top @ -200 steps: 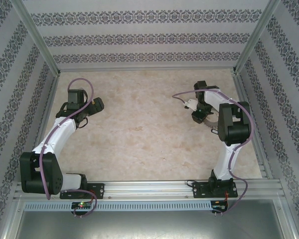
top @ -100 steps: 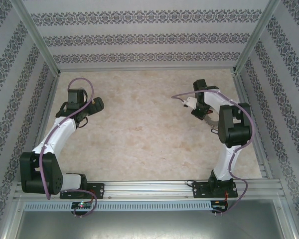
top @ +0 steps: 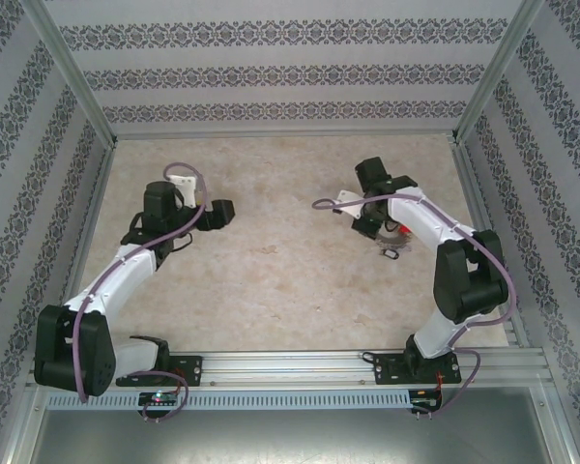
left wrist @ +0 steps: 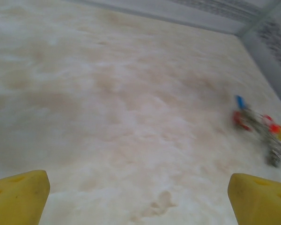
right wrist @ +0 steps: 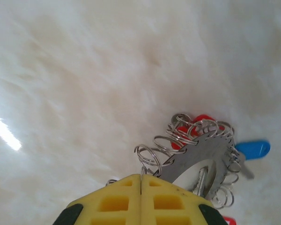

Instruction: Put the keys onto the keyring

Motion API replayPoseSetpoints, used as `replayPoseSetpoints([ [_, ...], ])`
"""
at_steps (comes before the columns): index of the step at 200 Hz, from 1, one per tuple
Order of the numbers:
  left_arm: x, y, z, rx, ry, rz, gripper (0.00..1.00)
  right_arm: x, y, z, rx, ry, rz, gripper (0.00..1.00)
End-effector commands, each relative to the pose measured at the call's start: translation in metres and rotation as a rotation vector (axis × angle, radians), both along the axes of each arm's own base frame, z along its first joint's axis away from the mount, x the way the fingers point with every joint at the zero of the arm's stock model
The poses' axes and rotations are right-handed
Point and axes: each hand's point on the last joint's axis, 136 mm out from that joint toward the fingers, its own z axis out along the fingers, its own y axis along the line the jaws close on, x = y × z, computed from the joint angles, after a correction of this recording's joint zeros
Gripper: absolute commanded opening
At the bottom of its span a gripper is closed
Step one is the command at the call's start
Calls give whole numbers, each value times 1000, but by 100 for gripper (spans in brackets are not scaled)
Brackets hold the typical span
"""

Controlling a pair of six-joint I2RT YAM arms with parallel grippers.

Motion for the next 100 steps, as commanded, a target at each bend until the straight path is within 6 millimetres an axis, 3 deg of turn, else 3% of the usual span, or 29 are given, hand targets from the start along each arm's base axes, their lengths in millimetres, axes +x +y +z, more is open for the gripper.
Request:
replayPoseSetpoints([
  [1,-17,-50,43,6,-283,-298,98,-14,37,15,152,4,55,0],
  [28,-29,-87,29,77,-277,-353,94,-16,64,30,298,-7,71,0],
  [60,-61,-139,15,63,-426,-434,94,-16,83,43,412,-9,75,0],
  [100,-63,-181,-18,84,-428,-525,92,-16,100,56,527,7,73,0],
])
